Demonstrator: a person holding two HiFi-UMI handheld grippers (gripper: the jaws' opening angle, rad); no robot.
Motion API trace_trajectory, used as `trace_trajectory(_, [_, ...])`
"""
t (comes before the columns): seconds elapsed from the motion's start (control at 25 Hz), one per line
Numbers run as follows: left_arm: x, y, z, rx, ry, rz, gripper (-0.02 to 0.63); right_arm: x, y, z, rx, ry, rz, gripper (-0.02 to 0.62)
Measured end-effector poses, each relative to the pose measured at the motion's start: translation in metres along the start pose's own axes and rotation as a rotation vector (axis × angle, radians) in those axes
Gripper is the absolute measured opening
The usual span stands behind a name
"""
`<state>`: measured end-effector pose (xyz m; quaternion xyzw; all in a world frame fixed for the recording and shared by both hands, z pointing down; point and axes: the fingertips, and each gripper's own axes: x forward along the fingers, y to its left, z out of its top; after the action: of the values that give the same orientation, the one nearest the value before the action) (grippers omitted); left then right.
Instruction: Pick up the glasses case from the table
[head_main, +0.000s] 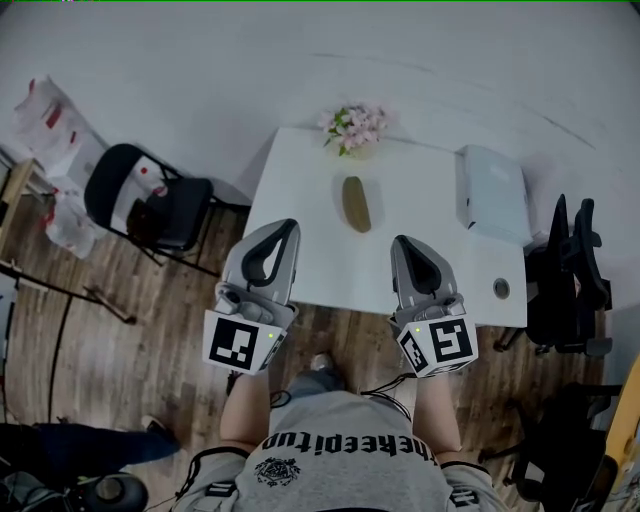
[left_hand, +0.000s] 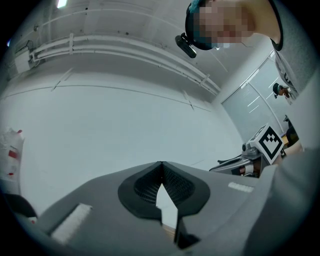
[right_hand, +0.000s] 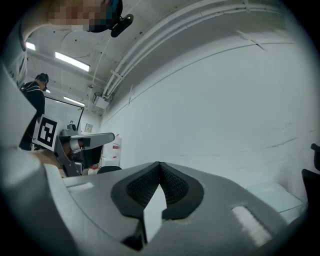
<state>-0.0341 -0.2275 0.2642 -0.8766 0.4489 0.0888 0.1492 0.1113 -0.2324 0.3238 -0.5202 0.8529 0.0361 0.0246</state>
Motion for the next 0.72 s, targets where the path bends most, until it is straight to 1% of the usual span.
trace_trajectory(0.24, [0.0,0.029,-0.005,0.003,-0.011,-0.002,0.013,0.02,0.001,0.0,0.004,-0.005,-0.032,0.003])
trace_trajectory(0.44, [-0.007,0.051,-0.008,-0.009,-0.013,0.009,0.014,0.032,0.015,0.0,-0.018,0.01,-0.033,0.005])
trace_trajectory(0.56, [-0.009,0.058,-0.008,-0.017,-0.03,0.013,0.013,0.036,0.017,-0.002,-0.021,0.022,-0.036,0.003])
trace_trajectory(0.72, [-0.011,0.06,-0.012,-0.033,-0.027,0.011,0.012,0.038,0.016,-0.004,-0.021,0.035,-0.048,0.005])
